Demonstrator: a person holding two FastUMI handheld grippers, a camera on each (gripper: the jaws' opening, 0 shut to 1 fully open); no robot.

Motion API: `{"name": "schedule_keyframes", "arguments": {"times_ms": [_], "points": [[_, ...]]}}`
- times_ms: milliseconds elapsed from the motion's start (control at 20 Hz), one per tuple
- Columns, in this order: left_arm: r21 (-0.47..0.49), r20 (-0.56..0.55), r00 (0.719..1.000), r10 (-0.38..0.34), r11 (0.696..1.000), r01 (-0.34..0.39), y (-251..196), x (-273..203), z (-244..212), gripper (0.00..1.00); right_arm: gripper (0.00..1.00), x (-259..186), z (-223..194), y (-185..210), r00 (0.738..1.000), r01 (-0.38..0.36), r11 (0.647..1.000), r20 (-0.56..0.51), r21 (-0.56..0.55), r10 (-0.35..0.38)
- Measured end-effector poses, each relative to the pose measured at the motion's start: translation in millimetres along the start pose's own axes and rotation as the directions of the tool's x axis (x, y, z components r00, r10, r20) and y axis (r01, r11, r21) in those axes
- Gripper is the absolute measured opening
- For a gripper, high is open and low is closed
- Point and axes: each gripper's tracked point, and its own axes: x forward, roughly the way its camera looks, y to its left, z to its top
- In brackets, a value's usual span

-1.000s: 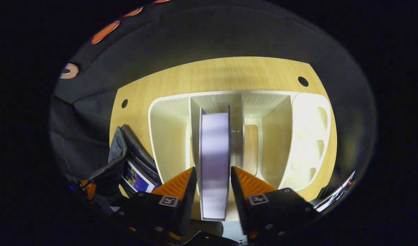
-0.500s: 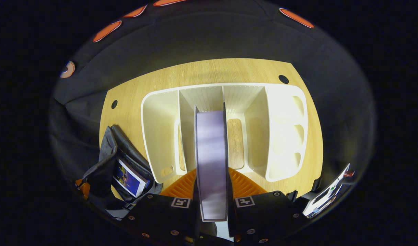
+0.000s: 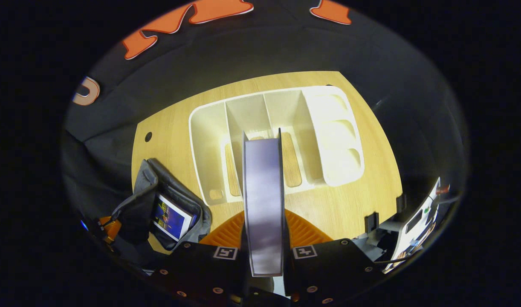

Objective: Open the schoolbag, grab two books from the bookshelf and put them into the schoolbag.

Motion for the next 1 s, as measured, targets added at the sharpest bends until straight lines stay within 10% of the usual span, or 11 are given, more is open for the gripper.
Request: {"name": "schedule_keyframes", "arguments": {"times_ms": [400,1000], "points": [[0.117,-0.023,0.994,-0.104,0.988,0.106,0,14,-2,0.02,0.32,-24,-73,6,1.000,-0.015,0.986,0.012,0.166,0.013],[0.193,-0.019,0.993,-0.116,0.974,0.118,5,8,11,0.02,0.33,-40,-127,64,0.970,-0.245,0.929,0.072,0.279,0.234]]}}
